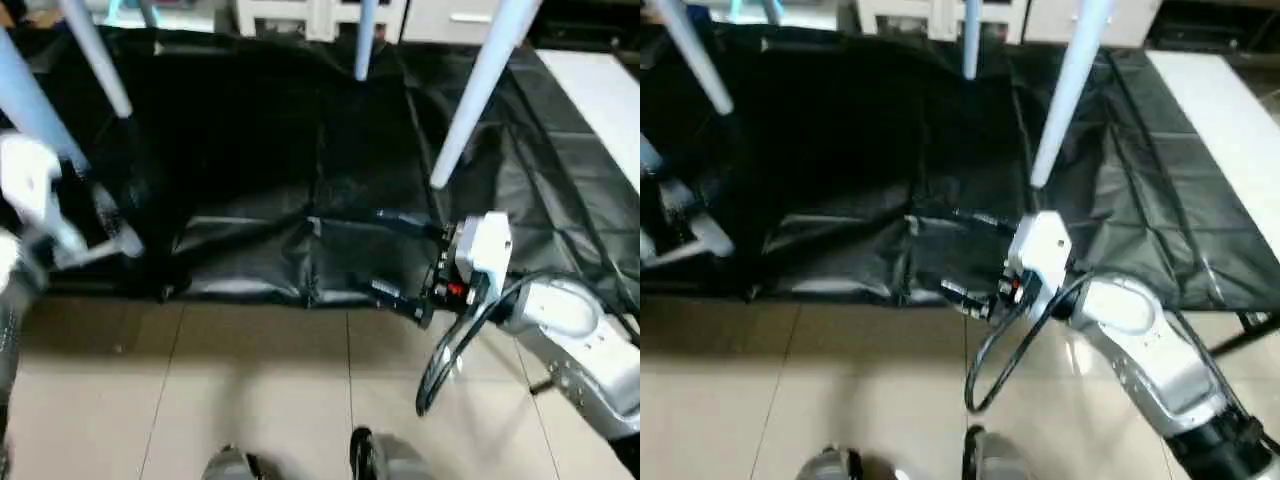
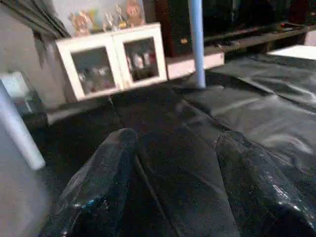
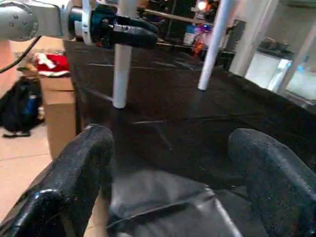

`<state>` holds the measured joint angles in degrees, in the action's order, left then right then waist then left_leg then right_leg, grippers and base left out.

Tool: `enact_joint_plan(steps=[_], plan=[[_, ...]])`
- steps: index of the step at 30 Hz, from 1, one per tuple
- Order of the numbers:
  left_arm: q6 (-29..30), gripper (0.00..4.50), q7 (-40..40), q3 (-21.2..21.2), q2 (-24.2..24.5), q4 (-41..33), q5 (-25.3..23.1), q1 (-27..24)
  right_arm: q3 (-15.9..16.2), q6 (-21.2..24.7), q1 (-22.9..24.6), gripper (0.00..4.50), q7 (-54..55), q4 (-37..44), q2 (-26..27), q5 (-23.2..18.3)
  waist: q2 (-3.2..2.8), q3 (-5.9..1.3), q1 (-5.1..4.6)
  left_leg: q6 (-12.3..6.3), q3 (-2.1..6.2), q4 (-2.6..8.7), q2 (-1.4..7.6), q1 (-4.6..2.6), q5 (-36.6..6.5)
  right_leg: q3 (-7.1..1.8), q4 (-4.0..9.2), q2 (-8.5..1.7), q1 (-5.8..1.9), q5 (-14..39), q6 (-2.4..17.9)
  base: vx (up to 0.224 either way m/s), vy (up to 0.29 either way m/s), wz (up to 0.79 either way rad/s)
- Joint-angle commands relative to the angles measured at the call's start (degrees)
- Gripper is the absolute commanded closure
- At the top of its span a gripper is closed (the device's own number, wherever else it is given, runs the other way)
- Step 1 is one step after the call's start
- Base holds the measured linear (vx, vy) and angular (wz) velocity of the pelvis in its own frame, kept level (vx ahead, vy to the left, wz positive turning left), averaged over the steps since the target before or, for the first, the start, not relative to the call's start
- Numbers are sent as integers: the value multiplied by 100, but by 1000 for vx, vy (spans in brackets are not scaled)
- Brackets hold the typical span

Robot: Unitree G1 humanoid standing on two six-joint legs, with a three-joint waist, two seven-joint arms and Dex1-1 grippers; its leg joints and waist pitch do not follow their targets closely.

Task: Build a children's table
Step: Flip table

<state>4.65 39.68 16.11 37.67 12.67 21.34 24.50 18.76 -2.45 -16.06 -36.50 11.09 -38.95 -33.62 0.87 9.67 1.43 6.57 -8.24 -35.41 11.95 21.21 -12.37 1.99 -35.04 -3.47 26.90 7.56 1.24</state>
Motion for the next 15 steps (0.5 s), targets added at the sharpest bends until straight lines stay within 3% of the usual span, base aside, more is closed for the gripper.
enact_joint_plan(steps=[1,2,4,5,6,9,10,11,12,13,14,15], plan=[[-319,155,208,-189,3,629,-176,358,-223,141,12,35,88,40,45,136,-37,-446,4,-326,-120,461,-55,15,-649,-208,341,-200,-449,1125,1083,55,6,0],[-502,155,282,-250,-10,1039,-257,619,-299,190,18,35,123,41,86,200,-47,-494,23,-398,-132,429,-74,-17,-343,-213,281,-180,-454,648,1195,55,6,0],[-942,155,339,-377,-13,1925,-533,1152,-402,254,4,35,178,10,140,280,-27,-485,26,-461,-137,425,-87,2,-169,-210,266,-166,-469,351,1270,25,1,0],[-1074,155,344,-413,-15,2199,-618,1324,-434,258,-9,35,213,-15,156,313,-15,-491,27,-513,-150,415,-124,-9,-141,-209,265,-145,-481,264,1264,0,0,0],[-1086,155,344,-416,-16,2224,-626,1340,-437,258,-10,35,216,-17,158,316,-2,-485,32,-501,-139,422,-102,9,-83,-212,258,-177,-505,177,1301,0,0,0],[-1492,155,55,-386,-73,3025,-815,1886,-589,235,-66,35,410,-96,294,312,-41,-469,31,-404,-139,435,-98,10,-223,-214,278,-203,-521,299,1325,0,0,0],[-1518,155,32,-356,-103,3086,-782,1958,-636,217,-70,35,474,-99,325,349,-30,-466,28,-375,-138,440,-89,13,-272,-213,282,-203,-527,333,1331,0,0,0],[-1508,155,45,-309,-158,3075,-683,2021,-712,175,-67,35,586,-97,362,461,-72,-451,32,-294,-134,452,-75,8,-374,-214,290,-219,-525,403,1352,0,0,0],[-1503,155,85,-289,-199,3032,-616,2020,-787,135,-60,35,683,-100,403,538,-51,-447,37,-228,-140,455,-73,10,-430,-220,288,-218,-530,446,1368,0,0,0],[-1499,155,123,-270,-238,2991,-552,2019,-859,96,-52,35,776,-103,443,613,-96,-433,52,-180,-136,462,-67,4,-448,-221,287,-226,-513,482,1371,0,0,0],[-1097,155,369,-242,-508,2136,-100,1714,-1279,-69,-70,35,1274,-174,652,762,-94,-432,64,-123,-149,466,-64,-7,-492,-231,289,-235,-513,483,1405,0,0,0],[-805,155,543,-293,-638,1559,167,1474,-1496,-76,-98,35,1505,-194,740,747,-69,-425,74,-44,-154,477,-34,18,-435,-251,269,-270,-523,364,1531,0,0,0]])
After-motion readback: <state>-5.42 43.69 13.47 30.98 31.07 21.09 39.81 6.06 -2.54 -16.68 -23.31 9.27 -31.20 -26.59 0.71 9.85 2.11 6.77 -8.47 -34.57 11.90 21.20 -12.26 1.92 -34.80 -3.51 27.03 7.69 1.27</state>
